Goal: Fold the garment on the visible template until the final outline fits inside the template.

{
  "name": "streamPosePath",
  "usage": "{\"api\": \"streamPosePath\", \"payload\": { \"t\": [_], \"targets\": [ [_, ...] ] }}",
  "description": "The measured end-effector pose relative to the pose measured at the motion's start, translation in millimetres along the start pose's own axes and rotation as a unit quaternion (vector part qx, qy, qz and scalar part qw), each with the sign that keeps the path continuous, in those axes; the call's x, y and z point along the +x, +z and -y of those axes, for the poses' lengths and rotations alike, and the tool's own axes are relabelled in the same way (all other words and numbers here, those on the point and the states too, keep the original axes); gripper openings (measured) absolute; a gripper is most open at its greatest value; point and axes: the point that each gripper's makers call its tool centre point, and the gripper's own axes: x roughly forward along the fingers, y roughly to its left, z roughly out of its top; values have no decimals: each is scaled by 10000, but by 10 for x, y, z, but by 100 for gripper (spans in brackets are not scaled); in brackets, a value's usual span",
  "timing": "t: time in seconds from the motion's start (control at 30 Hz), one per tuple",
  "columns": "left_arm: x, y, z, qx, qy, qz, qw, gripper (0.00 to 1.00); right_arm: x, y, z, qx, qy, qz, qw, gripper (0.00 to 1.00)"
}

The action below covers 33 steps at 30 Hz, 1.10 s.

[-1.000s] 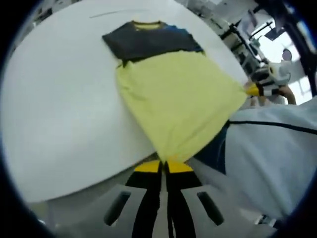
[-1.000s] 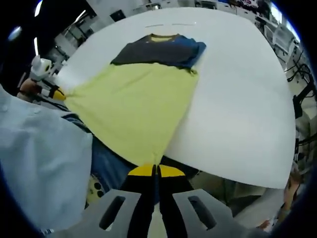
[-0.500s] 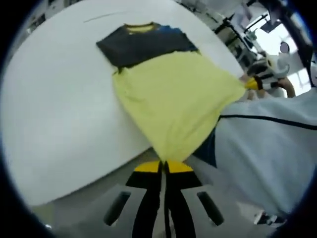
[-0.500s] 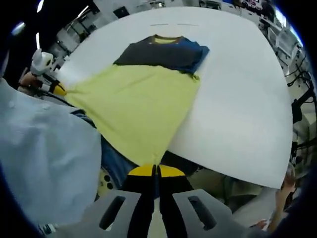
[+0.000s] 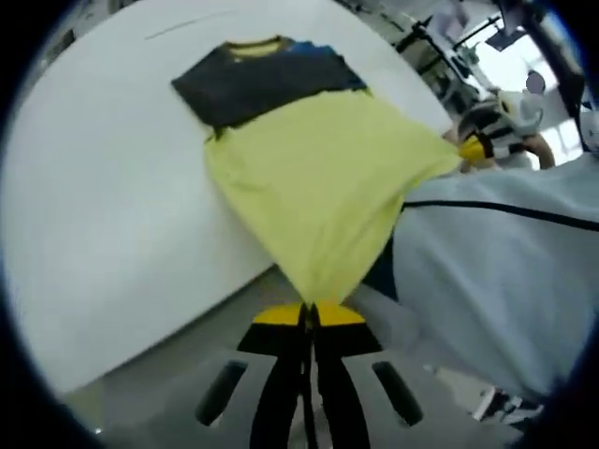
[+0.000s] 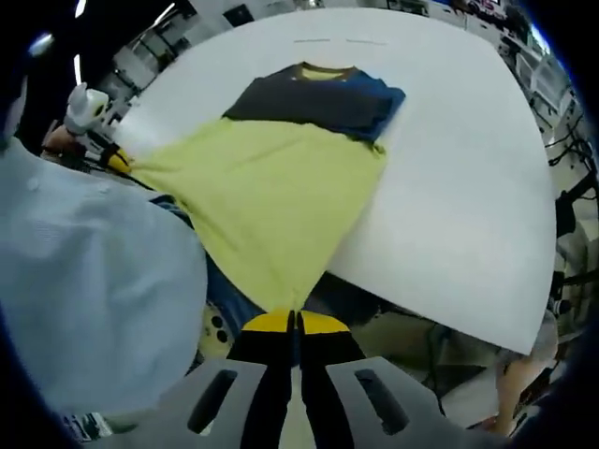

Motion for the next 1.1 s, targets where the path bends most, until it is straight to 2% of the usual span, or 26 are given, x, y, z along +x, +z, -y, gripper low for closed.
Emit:
{"api": "streamPosePath", "payload": {
  "t": [0.6,1.1],
  "targets": [
    [-49,-138,155,132,-202,-390,9989,0,-56,-143,-154,-57,275,-317,9991,2],
    [-42,-186,185,77,-258,-391,9989,0,-43,-180,-183,-4,341,-357,9988,2]
  ]
}}
